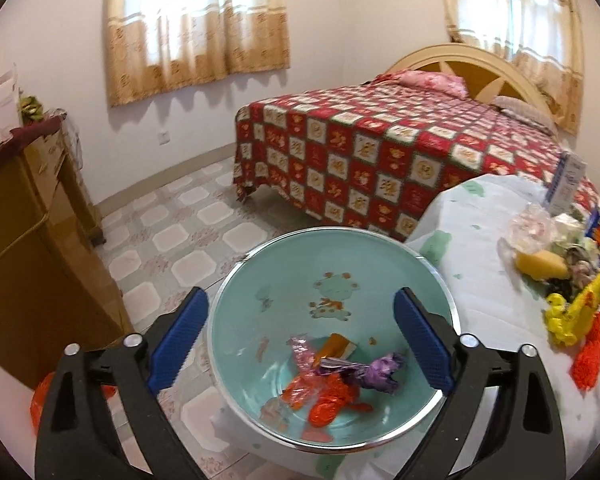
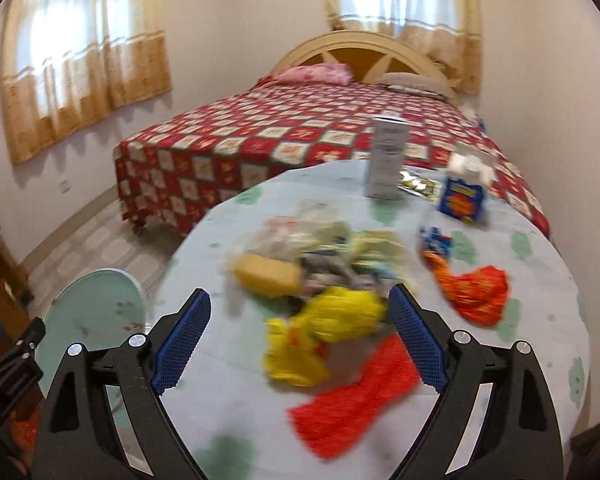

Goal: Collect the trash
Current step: 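Move both open tools back over the trash pile on the table, then grasp the red mesh bag with the right tool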

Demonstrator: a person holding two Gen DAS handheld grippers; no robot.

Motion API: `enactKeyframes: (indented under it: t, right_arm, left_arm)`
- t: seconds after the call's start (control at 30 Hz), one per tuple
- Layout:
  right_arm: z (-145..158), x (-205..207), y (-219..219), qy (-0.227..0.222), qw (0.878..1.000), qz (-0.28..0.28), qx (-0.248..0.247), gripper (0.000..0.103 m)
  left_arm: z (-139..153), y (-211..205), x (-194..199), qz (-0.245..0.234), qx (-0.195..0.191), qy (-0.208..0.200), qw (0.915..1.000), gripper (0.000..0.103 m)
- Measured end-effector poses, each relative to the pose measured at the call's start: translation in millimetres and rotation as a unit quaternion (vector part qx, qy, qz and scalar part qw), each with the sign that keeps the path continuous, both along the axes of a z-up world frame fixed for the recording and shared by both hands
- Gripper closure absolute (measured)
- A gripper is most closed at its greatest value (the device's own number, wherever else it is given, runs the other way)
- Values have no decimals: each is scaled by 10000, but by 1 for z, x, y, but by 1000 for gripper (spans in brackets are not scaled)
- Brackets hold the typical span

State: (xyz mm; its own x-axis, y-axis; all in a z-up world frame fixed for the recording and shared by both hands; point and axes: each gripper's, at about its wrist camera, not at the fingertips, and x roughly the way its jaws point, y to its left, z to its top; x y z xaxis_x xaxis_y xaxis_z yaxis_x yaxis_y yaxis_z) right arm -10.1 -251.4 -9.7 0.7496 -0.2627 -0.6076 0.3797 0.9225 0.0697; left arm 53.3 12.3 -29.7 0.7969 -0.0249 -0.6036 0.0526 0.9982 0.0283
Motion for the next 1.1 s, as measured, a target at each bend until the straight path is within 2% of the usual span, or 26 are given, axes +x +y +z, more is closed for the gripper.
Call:
enactKeyframes:
  t: [0.1, 0.33, 0.47, 0.63, 0.7, 0.73, 0.8, 0.87, 0.93, 1.1]
  right_arm:
    - [-4, -13, -20, 41, 9998, -217, 28, 14]
    - [-29, -42, -68, 431, 9963, -662, 341, 16]
    - [-43, -46, -76, 642, 9928, -530, 864, 30]
    - [-50, -30, -65, 787, 9884, -226, 1281, 30]
    - [-57, -17, -59, 1007, 9835, -165, 1491, 30]
    - [-58, -14, -56, 1074, 9822, -139, 1535, 34]
    - [-67, -8, -52, 1229, 9764, 31, 1774, 48]
    - [-68, -9, -52, 1153, 9742, 167, 1933, 70]
    - [-64, -14, -53, 1066, 9759, 229, 1888, 80]
    - [-45, -32, -66, 837, 9848, 177, 1512, 83]
  left_arm:
    - [0, -13, -6, -298, -109, 2, 9995, 7]
    - [-8, -46, -19, -783, 129, 101, 9968, 6]
    - [-13, -62, -27, -1064, 234, 135, 9940, 6]
    - [-19, -78, -35, -1228, 266, 170, 9919, 6]
    - [-21, -81, -38, -1256, 256, 196, 9916, 6]
    - [-22, -82, -39, -1273, 242, 210, 9913, 6]
    - [-23, -85, -41, -1315, 229, 235, 9908, 6]
    - [-22, -88, -42, -1372, 207, 231, 9901, 6]
    - [-20, -91, -42, -1396, 184, 219, 9898, 6]
    - [-15, -112, -43, -1685, 91, 197, 9855, 6]
